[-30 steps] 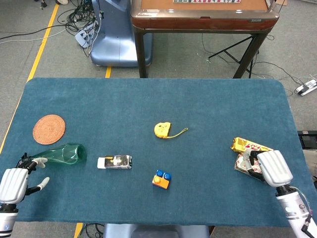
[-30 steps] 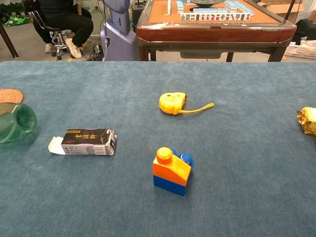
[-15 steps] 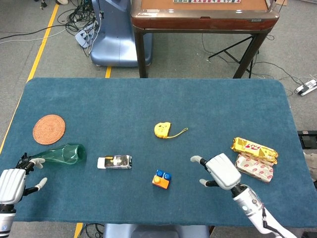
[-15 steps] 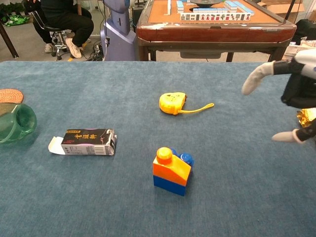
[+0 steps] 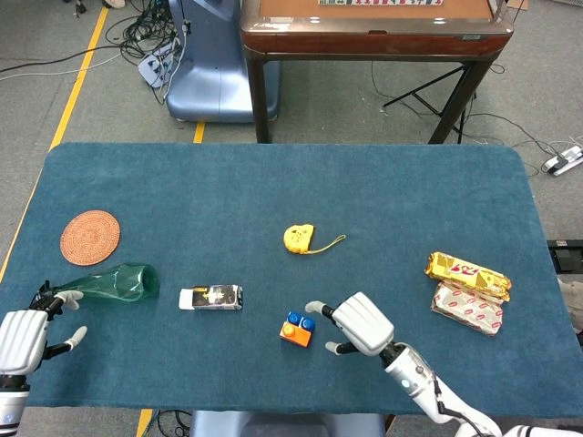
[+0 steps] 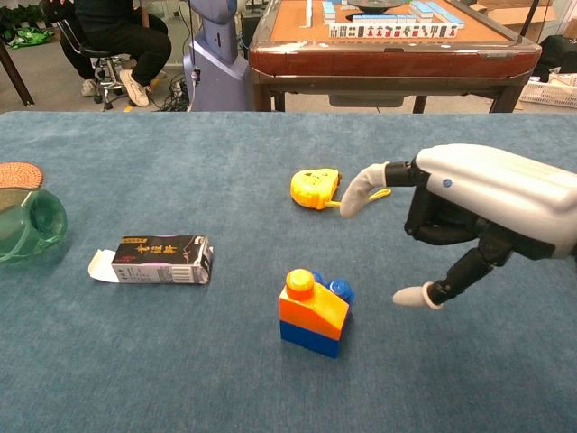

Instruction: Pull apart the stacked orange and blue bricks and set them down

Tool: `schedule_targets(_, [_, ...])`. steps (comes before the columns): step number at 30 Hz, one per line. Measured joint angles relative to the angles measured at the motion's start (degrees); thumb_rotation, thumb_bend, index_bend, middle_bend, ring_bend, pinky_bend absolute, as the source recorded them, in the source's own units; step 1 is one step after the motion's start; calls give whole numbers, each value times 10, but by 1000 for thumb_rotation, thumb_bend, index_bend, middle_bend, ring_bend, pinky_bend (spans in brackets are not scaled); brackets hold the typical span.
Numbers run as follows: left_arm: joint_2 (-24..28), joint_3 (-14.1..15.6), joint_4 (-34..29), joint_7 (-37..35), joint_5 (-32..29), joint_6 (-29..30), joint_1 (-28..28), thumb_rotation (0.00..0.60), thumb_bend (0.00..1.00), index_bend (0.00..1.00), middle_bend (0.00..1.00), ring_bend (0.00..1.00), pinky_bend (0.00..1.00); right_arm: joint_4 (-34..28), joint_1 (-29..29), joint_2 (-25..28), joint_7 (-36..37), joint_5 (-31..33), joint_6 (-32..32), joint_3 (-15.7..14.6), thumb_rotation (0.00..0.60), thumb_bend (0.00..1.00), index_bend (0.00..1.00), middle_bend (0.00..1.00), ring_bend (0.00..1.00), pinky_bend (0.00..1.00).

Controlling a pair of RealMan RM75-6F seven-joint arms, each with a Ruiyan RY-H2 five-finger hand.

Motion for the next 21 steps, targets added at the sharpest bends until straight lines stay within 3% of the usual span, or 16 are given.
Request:
schedule_targets(8, [-3,2,1,1,0,-4,-1,600,239,407,442,471,720,14,29,-25,4,-8,-16,1,600,0,288,1000,1000,1000])
schedule_targets(21, [-5,3,6,-4,-2,-5,2,600,239,407,442,471,720,39,68,-71,-65,5,-51,12,600,0,272,1000,1000,1000])
